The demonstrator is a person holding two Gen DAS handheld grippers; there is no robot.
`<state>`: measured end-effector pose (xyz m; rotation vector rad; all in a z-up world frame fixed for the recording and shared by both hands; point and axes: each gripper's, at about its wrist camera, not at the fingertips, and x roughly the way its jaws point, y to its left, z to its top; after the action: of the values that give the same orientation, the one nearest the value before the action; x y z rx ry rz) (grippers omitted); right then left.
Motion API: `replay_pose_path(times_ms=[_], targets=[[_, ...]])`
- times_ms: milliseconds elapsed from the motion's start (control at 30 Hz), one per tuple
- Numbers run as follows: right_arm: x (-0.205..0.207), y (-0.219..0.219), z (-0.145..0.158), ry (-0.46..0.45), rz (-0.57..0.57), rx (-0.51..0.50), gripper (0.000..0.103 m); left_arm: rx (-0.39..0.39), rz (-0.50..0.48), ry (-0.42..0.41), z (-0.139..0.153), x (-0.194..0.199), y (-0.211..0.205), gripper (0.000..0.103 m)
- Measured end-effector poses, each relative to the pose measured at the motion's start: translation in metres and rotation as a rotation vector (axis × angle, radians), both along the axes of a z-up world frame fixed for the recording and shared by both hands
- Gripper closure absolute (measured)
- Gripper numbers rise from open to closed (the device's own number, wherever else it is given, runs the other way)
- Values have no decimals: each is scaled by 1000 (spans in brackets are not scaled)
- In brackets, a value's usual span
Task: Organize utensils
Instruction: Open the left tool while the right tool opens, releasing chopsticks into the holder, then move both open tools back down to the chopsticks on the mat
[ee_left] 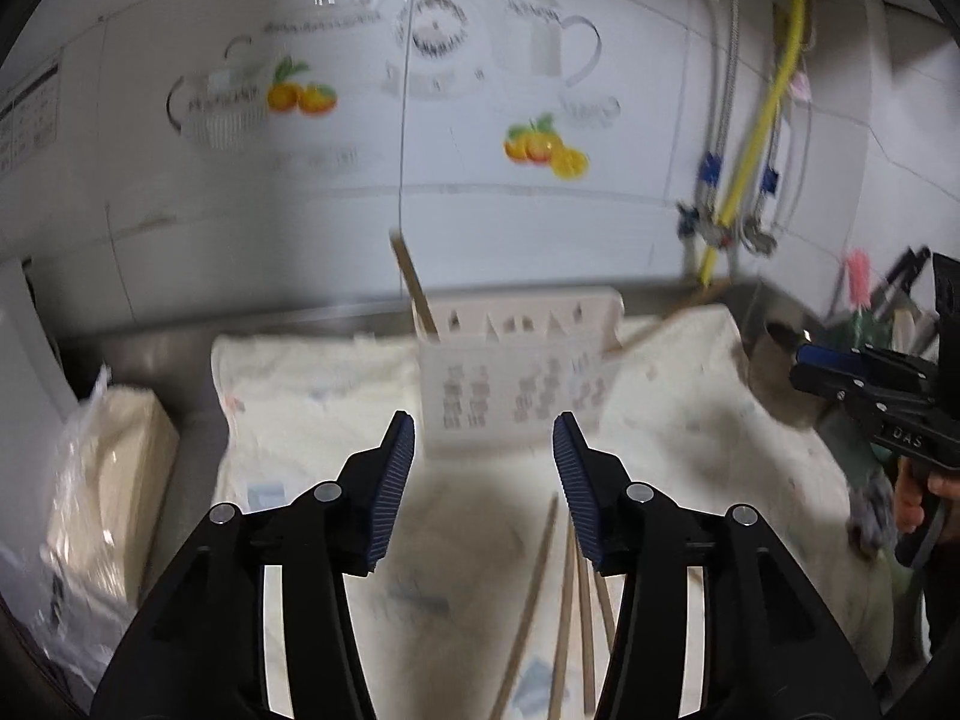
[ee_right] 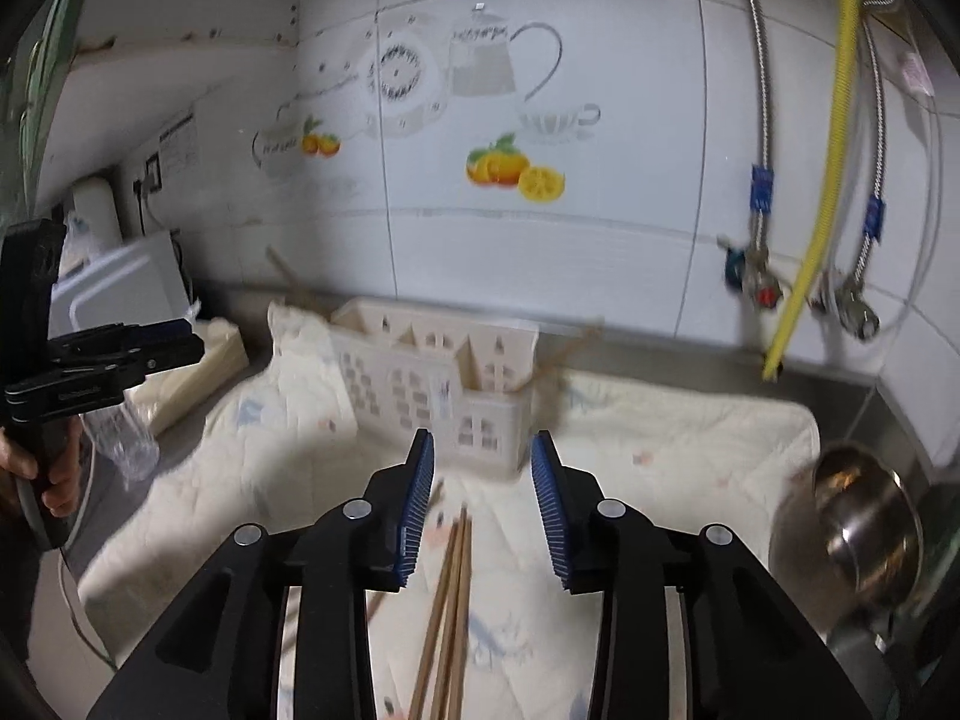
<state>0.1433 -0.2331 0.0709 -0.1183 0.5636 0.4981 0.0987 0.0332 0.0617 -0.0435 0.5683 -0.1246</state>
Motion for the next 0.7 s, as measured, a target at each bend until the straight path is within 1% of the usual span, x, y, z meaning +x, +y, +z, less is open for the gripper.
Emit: replay_pose_path(times_ms=[67,200,333,433,500,533,567,700], targets=[[-13,-3,-18,24,-1,-11,69,0,-6,19,-14,-11,-2,54],[-34,-6,-46,43,-12,-55,69,-1,2,56,-39,-29,-3,53],[-50,-10,-76,95,-14,-77,70,-12,4,95,-65,-45,-4,53],[-58,-13,-96,132,-22,-89,73,-16,2,122,-78,-51,-5,53],[-61,-15,-109,167,-25,-89,78,-28,1,141,-86,-54,-4,53],[-63,-16,-116,185,-26,-90,79,-28,2,146,-89,-55,-4,53],[-65,-17,-121,192,-28,-95,81,-28,3,152,-92,-57,-4,53],[-70,-17,-136,225,-33,-97,84,-32,5,183,-105,-61,-2,53]])
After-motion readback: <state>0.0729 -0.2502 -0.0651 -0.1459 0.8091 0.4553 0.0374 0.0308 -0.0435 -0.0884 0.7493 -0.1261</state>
